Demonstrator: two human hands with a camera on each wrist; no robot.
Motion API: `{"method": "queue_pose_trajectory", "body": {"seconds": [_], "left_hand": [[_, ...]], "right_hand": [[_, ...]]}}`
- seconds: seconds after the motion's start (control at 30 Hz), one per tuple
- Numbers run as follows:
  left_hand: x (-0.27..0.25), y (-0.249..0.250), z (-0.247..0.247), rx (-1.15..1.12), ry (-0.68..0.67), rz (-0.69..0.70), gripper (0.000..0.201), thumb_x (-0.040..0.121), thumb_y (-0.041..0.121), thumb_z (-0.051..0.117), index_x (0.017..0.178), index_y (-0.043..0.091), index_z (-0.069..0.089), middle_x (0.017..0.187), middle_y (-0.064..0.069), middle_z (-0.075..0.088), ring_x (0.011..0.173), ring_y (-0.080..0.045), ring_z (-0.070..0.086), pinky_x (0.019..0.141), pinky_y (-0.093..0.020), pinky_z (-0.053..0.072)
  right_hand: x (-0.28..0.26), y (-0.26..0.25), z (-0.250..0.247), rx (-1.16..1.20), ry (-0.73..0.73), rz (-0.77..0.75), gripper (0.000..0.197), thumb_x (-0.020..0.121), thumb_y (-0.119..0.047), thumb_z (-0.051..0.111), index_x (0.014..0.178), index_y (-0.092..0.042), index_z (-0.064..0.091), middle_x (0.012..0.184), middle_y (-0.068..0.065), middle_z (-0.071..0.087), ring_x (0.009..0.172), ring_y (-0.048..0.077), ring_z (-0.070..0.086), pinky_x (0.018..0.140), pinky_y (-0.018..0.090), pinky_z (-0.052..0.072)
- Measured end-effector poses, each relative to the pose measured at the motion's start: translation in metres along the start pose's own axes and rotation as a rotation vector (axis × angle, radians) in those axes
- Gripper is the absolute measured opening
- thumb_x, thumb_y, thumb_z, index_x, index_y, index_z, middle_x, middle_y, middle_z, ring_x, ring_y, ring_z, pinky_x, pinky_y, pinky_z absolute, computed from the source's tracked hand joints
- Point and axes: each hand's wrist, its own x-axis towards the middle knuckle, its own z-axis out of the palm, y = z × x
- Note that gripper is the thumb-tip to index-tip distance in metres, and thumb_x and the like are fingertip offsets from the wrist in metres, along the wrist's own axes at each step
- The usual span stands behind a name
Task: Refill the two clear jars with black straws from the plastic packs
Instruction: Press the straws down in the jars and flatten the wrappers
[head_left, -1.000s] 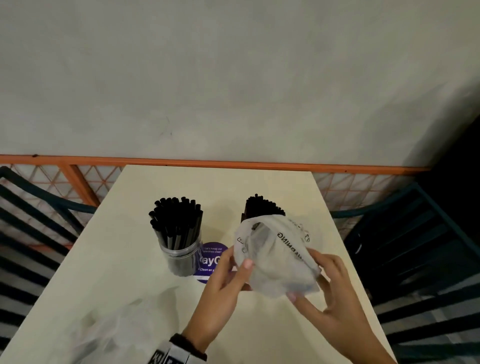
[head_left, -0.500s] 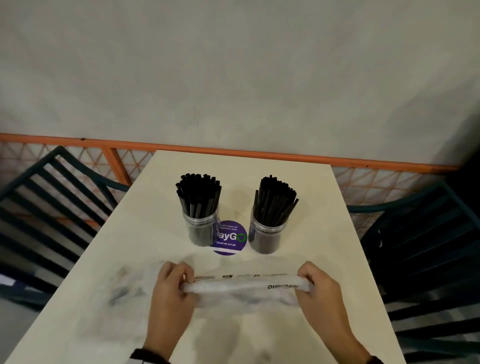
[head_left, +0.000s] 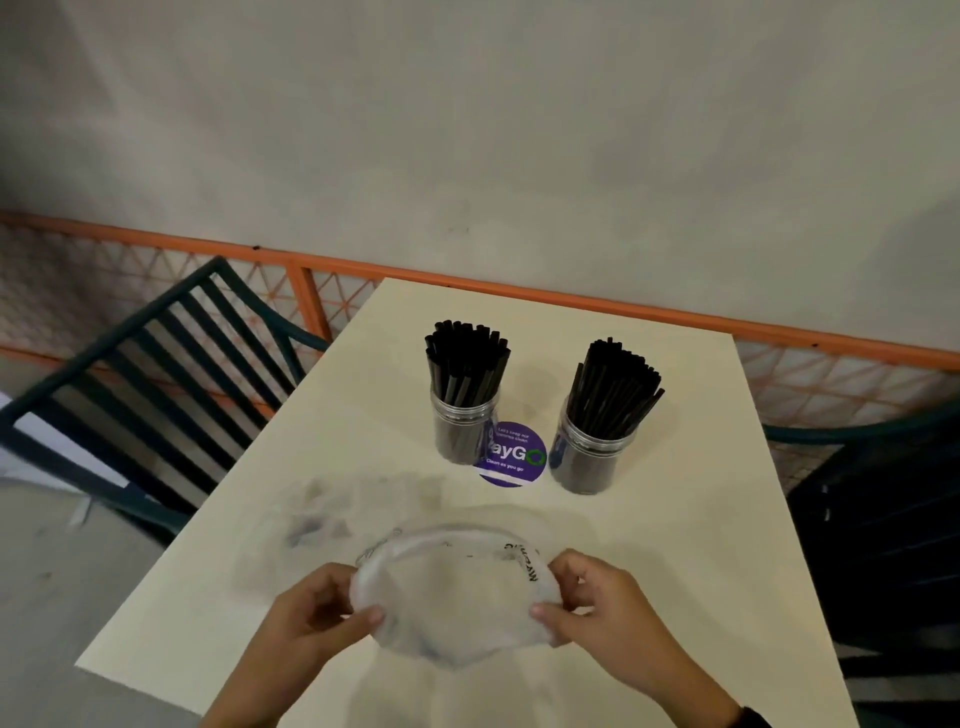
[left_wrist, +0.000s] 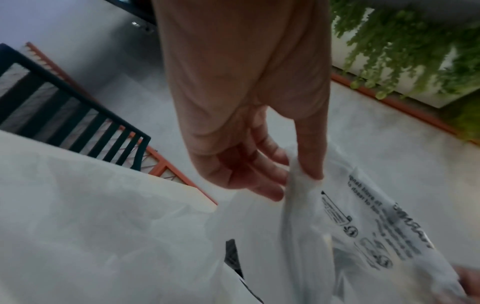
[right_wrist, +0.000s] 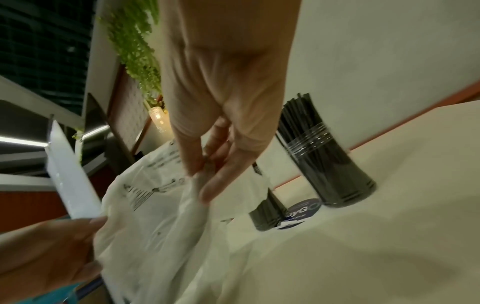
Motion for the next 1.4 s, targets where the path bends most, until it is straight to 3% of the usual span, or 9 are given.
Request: {"method": "queue_pose_trajectory", "body": {"seconds": [0.17, 0.33, 0.5, 0.67, 0.97, 1.13, 1.2, 1.3, 1.4], "left_hand": [[0.006, 0.0, -0.034, 0.519, 0.308, 0.35, 0.017, 0.054, 0.01, 0.047, 0.064, 0.021, 0.038, 0.064, 0.007, 0.047, 0.051, -0.003, 0.034, 0.049, -0.013, 0.031], [0.024, -0.003, -0.068, 0.479, 0.503, 0.363, 0.039, 0.073, -0.01, 0.046, 0.07, 0.028, 0.037, 0.063, -0.004, 0.046, 0.054, -0.009, 0.041, 0.05, -0.012, 0.034], [0.032, -0.005, -0.108, 0.316, 0.247, 0.443, 0.011, 0.072, 0.036, 0.054, 0.081, 0.035, 0.049, 0.09, 0.009, 0.053, 0.059, -0.014, 0.054, 0.048, -0.029, 0.046], [0.056, -0.044, -0.156, 0.715, 0.101, 0.506, 0.035, 0.06, 0.003, 0.064, 0.073, 0.029, 0.045, 0.082, 0.017, 0.04, 0.059, 0.003, 0.038, 0.053, -0.006, 0.034], [0.082, -0.099, -0.163, 0.903, -0.106, 0.389, 0.071, 0.031, -0.002, 0.083, 0.076, 0.031, 0.039, 0.081, 0.011, 0.031, 0.052, -0.006, 0.034, 0.049, -0.006, 0.032], [0.067, -0.063, -0.14, 0.913, 0.013, 0.486, 0.062, 0.059, 0.05, 0.06, 0.113, 0.02, 0.052, 0.115, -0.005, 0.052, 0.097, -0.022, 0.056, 0.076, -0.032, 0.051], [0.069, -0.065, -0.12, 0.973, -0.007, 0.588, 0.065, 0.076, 0.053, 0.05, 0.13, 0.017, 0.044, 0.137, -0.007, 0.041, 0.129, -0.024, 0.034, 0.103, -0.032, 0.034], [0.088, -0.091, -0.103, 1.211, -0.153, 0.482, 0.063, 0.091, 0.056, 0.016, 0.135, 0.014, 0.035, 0.157, -0.007, -0.001, 0.143, -0.027, 0.002, 0.112, -0.032, 0.002], [0.107, -0.123, -0.104, 1.253, -0.221, 0.345, 0.067, 0.09, 0.057, 0.006, 0.128, 0.013, 0.04, 0.156, -0.009, -0.008, 0.128, -0.032, 0.028, 0.112, -0.03, -0.005]], "right_hand": [[0.018, -0.014, 0.026, -0.351, 0.41, -0.157, 0.046, 0.063, 0.014, 0.05, 0.058, -0.025, 0.025, 0.053, -0.005, 0.029, 0.05, 0.009, 0.035, 0.047, 0.017, 0.027], [0.039, -0.026, 0.068, -0.382, 0.334, -0.215, 0.045, 0.079, 0.006, 0.055, 0.073, -0.034, 0.035, 0.075, -0.013, 0.042, 0.071, -0.001, 0.048, 0.054, 0.012, 0.037], [0.057, -0.031, 0.09, -0.055, 0.201, -0.174, 0.028, 0.085, -0.002, 0.06, 0.085, -0.029, 0.053, 0.101, -0.001, 0.057, 0.069, 0.016, 0.065, 0.059, 0.02, 0.051], [0.075, -0.014, 0.117, -0.461, 0.115, -0.087, 0.032, 0.079, -0.013, 0.062, 0.078, -0.04, 0.047, 0.098, -0.023, 0.043, 0.089, 0.002, 0.051, 0.077, 0.019, 0.044], [0.107, -0.04, 0.179, -0.846, 0.018, -0.188, 0.06, 0.087, -0.065, 0.022, 0.142, -0.045, 0.007, 0.153, -0.017, 0.002, 0.144, 0.013, -0.009, 0.117, 0.033, -0.009], [0.136, 0.009, 0.206, -1.118, -0.136, 0.08, 0.058, 0.085, -0.054, 0.034, 0.136, -0.026, 0.039, 0.139, 0.007, 0.05, 0.13, 0.036, 0.04, 0.11, 0.045, 0.001], [0.138, 0.02, 0.213, -1.115, -0.164, 0.074, 0.054, 0.087, -0.054, 0.03, 0.131, -0.025, 0.043, 0.133, 0.004, 0.058, 0.123, 0.031, 0.053, 0.109, 0.046, 0.001], [0.139, 0.026, 0.217, -1.09, -0.221, 0.118, 0.057, 0.093, -0.052, 0.01, 0.129, -0.027, 0.046, 0.131, 0.0, 0.059, 0.119, 0.025, 0.057, 0.106, 0.046, 0.013], [0.141, 0.031, 0.213, -1.084, -0.258, 0.171, 0.056, 0.094, -0.05, 0.009, 0.128, -0.032, 0.049, 0.132, -0.004, 0.058, 0.12, 0.02, 0.056, 0.101, 0.038, 0.021]]}}
